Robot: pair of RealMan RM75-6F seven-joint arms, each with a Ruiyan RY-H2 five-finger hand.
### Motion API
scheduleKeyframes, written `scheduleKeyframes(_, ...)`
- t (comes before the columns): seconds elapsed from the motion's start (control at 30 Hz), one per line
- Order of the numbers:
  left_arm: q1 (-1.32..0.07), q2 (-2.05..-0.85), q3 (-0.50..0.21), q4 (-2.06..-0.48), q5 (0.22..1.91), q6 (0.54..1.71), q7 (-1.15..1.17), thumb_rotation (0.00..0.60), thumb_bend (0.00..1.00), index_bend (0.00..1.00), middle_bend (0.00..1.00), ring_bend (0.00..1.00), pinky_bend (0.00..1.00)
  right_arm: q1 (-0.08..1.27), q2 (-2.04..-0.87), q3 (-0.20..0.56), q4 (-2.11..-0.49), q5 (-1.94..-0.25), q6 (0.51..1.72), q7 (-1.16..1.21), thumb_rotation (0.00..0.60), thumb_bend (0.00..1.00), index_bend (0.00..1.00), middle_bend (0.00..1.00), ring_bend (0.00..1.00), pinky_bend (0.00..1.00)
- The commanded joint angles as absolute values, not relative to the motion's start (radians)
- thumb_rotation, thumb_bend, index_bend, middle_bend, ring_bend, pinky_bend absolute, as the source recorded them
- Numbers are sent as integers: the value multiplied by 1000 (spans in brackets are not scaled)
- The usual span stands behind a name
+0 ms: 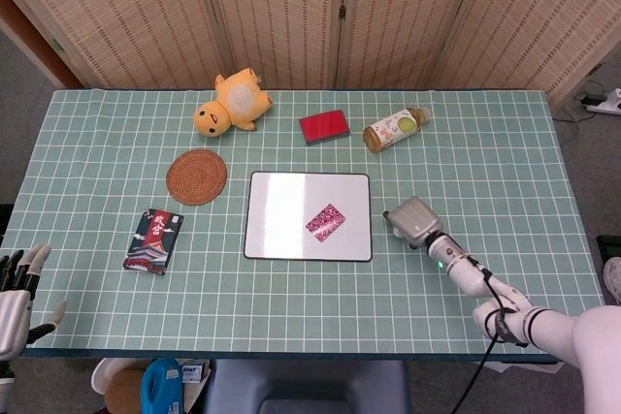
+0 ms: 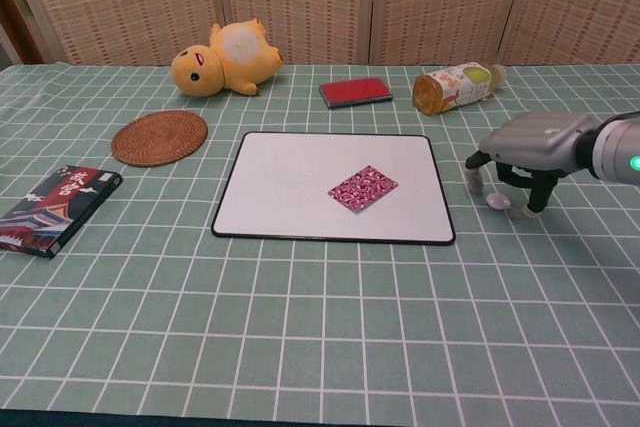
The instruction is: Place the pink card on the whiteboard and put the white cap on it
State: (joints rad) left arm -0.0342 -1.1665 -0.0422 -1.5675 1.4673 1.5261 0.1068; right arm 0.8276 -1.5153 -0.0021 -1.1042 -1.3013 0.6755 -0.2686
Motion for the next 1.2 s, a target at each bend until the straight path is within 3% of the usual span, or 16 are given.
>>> scheduleKeyframes(0.03, -35, -1167, -42, -1567, 1468, 1525, 107, 600, 308, 0, 0, 0, 0, 827, -1517, -1, -1101, -1302, 672, -272, 600, 241, 381, 837, 1000, 1000)
scheduleKeyframes(0.93, -31, -1171, -40, -1561, 1461, 1521, 101, 600, 308, 0, 0, 0, 0, 819, -1521, 19, -1107, -1311, 684, -291, 600, 286, 489, 852, 1000, 1000)
scheduleKeyframes(1.2, -35, -1168, -43, -1567, 1465, 1521, 108, 600, 308, 0, 0, 0, 0, 859, -1479, 78, -1195, -1311, 698, -287, 600, 287, 490, 853, 1000, 1000)
